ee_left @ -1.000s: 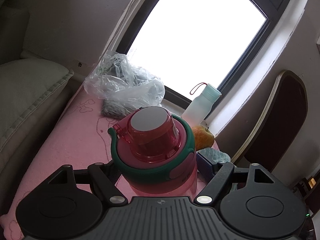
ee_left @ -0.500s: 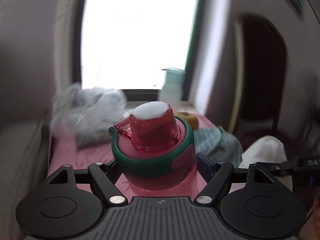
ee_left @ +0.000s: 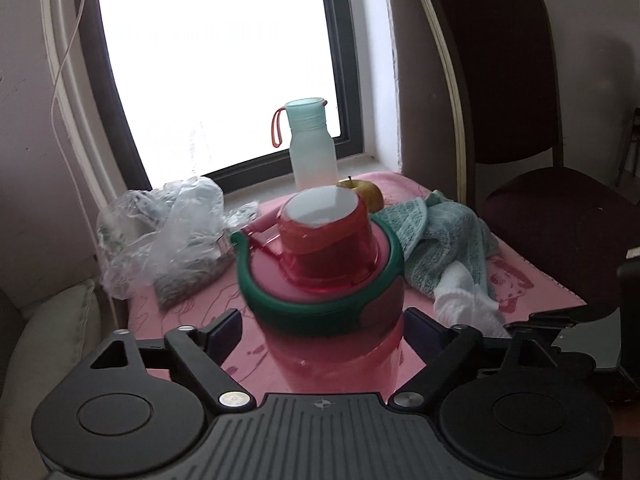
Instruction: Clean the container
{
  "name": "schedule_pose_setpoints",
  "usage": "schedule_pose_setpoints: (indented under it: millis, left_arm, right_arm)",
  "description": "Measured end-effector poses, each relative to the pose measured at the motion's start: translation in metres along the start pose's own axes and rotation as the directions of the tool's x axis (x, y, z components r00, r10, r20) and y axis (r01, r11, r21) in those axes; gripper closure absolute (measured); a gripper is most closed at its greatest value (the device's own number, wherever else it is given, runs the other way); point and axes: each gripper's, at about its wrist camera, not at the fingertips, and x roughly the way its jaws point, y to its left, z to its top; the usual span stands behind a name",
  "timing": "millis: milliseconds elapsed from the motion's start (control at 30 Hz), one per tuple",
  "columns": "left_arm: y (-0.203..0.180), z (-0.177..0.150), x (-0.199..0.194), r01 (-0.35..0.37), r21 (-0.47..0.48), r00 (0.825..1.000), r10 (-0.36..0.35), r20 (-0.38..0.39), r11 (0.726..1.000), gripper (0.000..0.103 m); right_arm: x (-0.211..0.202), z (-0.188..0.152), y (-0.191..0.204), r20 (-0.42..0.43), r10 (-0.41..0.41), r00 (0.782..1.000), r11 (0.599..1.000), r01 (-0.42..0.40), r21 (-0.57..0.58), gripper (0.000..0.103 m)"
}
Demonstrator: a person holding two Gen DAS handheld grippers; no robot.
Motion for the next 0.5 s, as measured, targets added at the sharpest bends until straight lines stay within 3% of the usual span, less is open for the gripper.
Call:
schedule_pose_setpoints:
  millis: [33, 133, 267, 500]
  left_arm:
    - [0.000, -0.001, -0.002, -0.001, -0.005, 1.000, 0.001, -0.003, 1.000, 0.011]
    - [0.002, -0.004, -0.005, -0.012, -0.018, 1.000, 0.012, -0.014, 1.000, 0.006]
    - [0.008, -0.011, -0.010, -0.020, -0.043, 0.999, 0.018, -0.032, 0.999, 0.004]
    - [0.025, -0.028, -0.017, -0.056, -0.112, 0.994, 0.045, -0.099, 0.992, 0.002]
  right_arm:
    - [-0.002, 0.002, 0.002, -0.011, 0.004, 1.000, 1.000, -0.004, 0.001, 0.040]
    - [-0.014, 0.003, 0.005, -0.021, 0.006, 1.000, 1.000, -0.005, 0.024, 0.024]
    - [-0.036, 0.000, 0.009, -0.022, 0.027, 0.999, 0.998, -0.026, 0.060, 0.014]
    - [-0.064, 0.000, 0.013, -0.025, 0.054, 0.998, 0.990, -0.050, 0.133, 0.010]
